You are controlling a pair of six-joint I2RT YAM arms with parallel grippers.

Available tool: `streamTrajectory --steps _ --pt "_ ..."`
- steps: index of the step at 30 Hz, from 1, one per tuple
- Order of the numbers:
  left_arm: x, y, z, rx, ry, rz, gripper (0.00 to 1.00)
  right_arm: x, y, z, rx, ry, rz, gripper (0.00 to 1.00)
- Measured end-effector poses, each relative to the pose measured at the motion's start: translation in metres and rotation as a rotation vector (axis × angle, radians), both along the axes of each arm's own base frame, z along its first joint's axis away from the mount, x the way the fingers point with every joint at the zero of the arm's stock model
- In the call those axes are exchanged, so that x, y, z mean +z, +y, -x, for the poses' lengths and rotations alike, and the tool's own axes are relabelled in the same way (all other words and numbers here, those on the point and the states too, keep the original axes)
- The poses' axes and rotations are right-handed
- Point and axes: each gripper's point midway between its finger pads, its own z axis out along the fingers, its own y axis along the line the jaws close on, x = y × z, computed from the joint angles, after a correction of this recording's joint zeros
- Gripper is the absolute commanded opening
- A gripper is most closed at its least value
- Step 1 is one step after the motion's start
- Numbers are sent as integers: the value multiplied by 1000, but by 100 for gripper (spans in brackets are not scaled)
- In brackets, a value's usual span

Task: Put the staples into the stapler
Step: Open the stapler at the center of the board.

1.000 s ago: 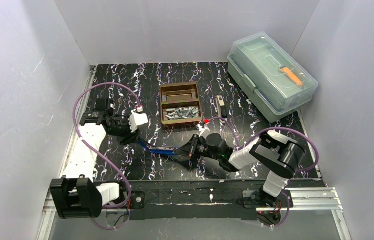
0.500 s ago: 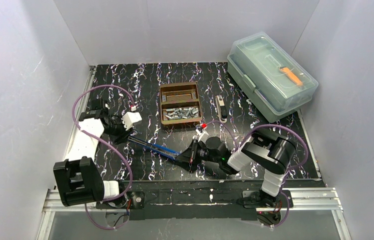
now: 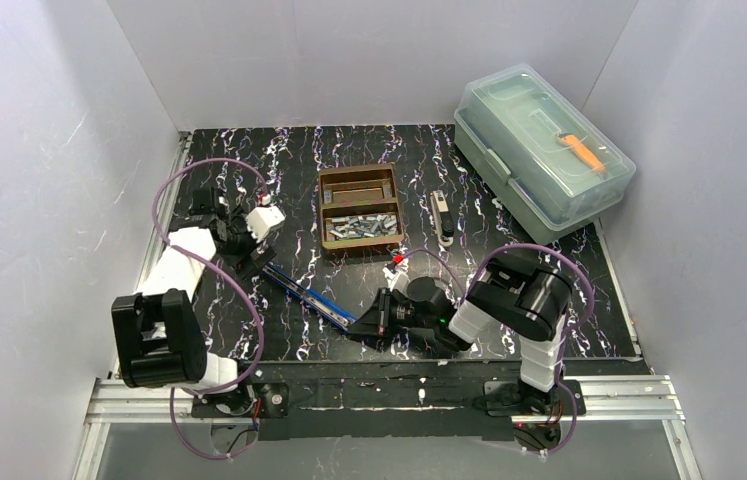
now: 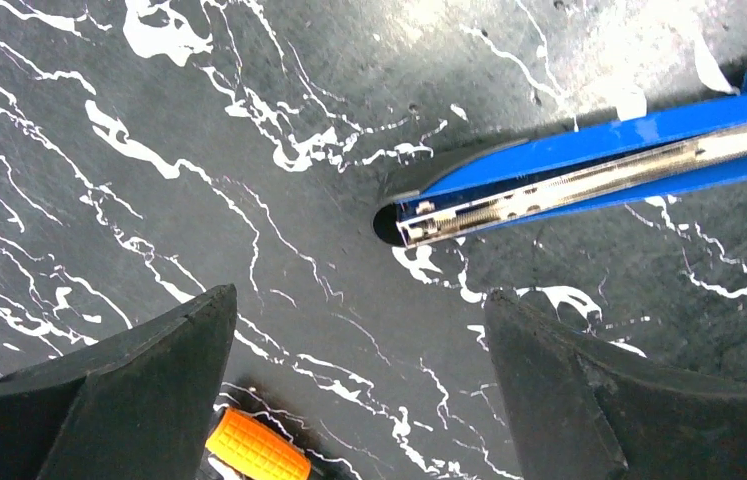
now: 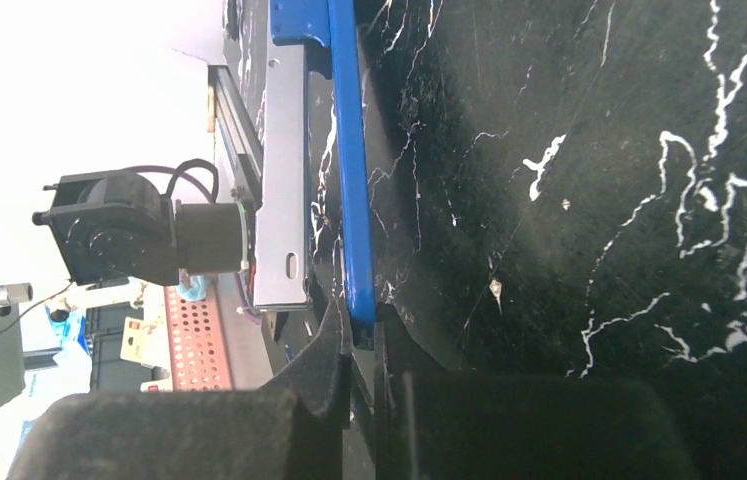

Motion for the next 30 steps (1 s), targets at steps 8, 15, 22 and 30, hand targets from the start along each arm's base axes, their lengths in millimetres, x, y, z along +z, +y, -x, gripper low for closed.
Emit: streamTrajectory --steps 8,15,22,30 --pt "-8 -14 -3 46 33 -7 94 -3 0 5 12 52 16 49" --pt "-8 -20 2 86 61 9 92 8 -2 6 16 36 41 60" --pt "-1 -23 3 135 81 39 98 11 -15 7 12 -10 125 70" --pt "81 -43 -25 328 71 218 98 17 -31 -2 -7 -109 324 72"
